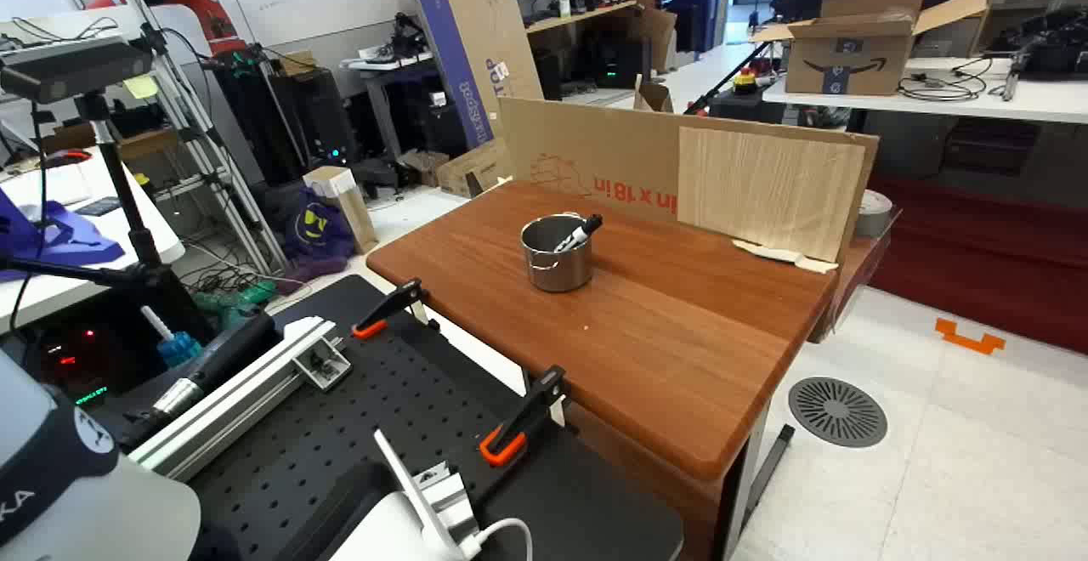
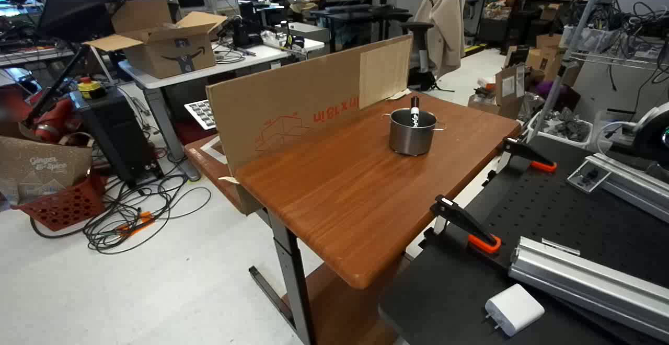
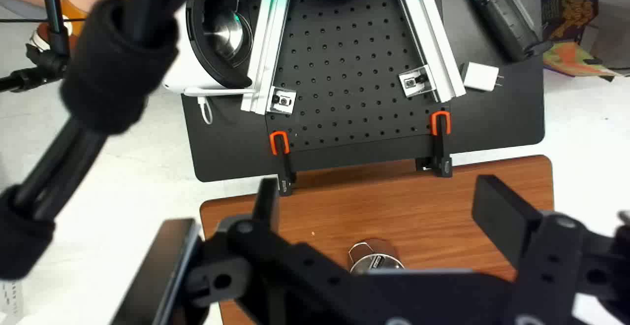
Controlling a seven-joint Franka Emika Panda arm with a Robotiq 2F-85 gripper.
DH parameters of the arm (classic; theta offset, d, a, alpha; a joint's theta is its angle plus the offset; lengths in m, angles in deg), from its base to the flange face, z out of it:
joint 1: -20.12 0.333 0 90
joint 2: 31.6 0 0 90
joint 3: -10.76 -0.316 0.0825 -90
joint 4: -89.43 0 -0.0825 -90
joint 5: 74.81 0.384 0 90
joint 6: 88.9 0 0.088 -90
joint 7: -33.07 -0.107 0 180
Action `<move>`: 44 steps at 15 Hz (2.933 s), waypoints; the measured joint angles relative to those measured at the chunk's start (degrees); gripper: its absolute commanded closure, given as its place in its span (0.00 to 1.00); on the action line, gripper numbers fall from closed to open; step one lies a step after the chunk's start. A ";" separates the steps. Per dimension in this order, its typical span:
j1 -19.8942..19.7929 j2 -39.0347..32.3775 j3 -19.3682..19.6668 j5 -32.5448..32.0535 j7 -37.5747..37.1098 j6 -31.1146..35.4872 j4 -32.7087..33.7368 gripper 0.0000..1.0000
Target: Put the marker on the desk
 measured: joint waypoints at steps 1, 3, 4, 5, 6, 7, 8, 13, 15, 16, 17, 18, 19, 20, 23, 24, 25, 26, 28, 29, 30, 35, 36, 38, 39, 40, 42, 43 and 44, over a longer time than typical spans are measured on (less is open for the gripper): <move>0.00 0.00 0.00 0.00 0.00 0.01 0.13 0.00; 0.00 0.00 0.00 0.00 0.00 0.01 0.21 0.00; 0.00 0.00 0.00 0.00 0.00 0.01 0.21 0.00; 0.00 0.00 0.00 0.00 0.00 0.01 0.21 0.00; 0.00 0.00 0.00 0.00 0.00 0.01 0.21 0.00; 0.00 0.00 0.00 0.00 0.00 0.01 0.21 0.00; 0.00 0.00 0.00 0.00 0.00 0.01 0.21 0.00; 0.00 -1.84 0.70 0.36 -0.44 1.57 0.19 0.00; -0.02 -4.45 1.59 1.23 -1.63 4.29 0.60 0.00; -0.05 -6.12 2.01 2.01 -2.50 6.15 0.96 0.00; -0.12 -8.05 2.47 3.17 -3.63 8.43 1.34 0.00; -0.22 -10.10 2.87 4.50 -4.69 10.83 1.70 0.00; -0.35 -12.29 3.32 6.13 -5.82 13.51 1.90 0.00; -0.58 -14.54 3.72 7.87 -6.88 16.20 2.04 0.00; -1.55 -22.60 4.51 13.65 -10.35 24.34 3.33 0.00; -1.73 -25.37 4.64 15.42 -11.47 26.82 4.04 0.00; -1.85 -28.27 4.70 17.21 -12.68 29.32 4.89 0.00; -1.87 -31.04 4.70 18.80 -13.82 31.59 5.76 0.00; -1.87 -36.32 4.62 21.43 -16.20 36.00 7.54 0.00; -1.86 -38.72 4.55 22.49 -17.36 38.17 8.33 0.00; -1.85 -40.72 4.46 23.31 -18.38 40.23 8.92 0.00; -1.74 -48.07 4.19 24.39 -22.41 49.96 9.86 0.00; -1.72 -49.27 4.17 24.39 -23.04 51.63 9.86 0.00; -1.61 -51.54 4.12 24.39 -24.24 54.73 9.84 0.00; -1.52 -52.64 4.08 24.39 -24.80 56.20 9.82 0.00; -1.39 -54.13 3.96 24.38 -25.64 57.81 9.80 0.00; -1.18 -55.29 3.82 24.30 -26.37 58.95 9.73 0.00; -0.94 -56.20 3.69 24.30 -26.87 59.90 9.66 0.00; -0.66 -57.09 3.58 24.25 -27.40 60.73 9.61 0.00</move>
